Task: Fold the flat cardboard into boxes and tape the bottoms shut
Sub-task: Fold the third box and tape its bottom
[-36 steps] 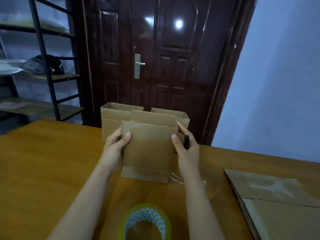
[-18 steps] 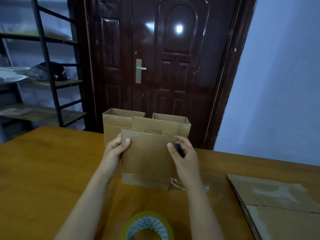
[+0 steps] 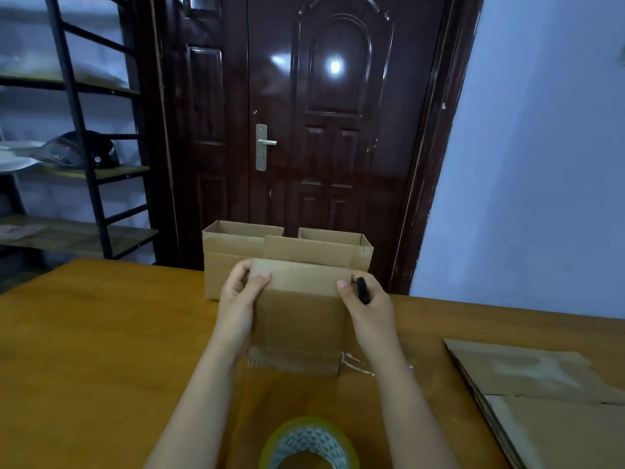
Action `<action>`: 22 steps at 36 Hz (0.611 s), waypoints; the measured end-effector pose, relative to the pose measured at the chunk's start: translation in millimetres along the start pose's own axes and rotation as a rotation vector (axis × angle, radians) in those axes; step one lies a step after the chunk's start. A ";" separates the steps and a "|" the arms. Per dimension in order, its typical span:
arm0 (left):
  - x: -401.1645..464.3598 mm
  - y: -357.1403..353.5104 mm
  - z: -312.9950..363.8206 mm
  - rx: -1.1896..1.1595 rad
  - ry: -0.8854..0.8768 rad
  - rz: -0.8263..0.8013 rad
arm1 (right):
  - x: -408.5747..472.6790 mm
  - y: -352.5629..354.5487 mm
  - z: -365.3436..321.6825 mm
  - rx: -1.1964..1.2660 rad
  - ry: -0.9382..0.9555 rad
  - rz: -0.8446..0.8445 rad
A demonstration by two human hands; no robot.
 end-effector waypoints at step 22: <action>6.1 0.4 0.7 0.078 -0.043 0.101 | 3.0 4.2 -1.3 0.030 -0.068 0.086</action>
Point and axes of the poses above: each hand's wrist, its own x-axis towards the middle knuckle, its own y-axis out of the back of the hand, z = x × y, the point moved 7 cm from there along x, towards the middle knuckle, and after that the axes turned 6 degrees about x, right-handed, at the moved point
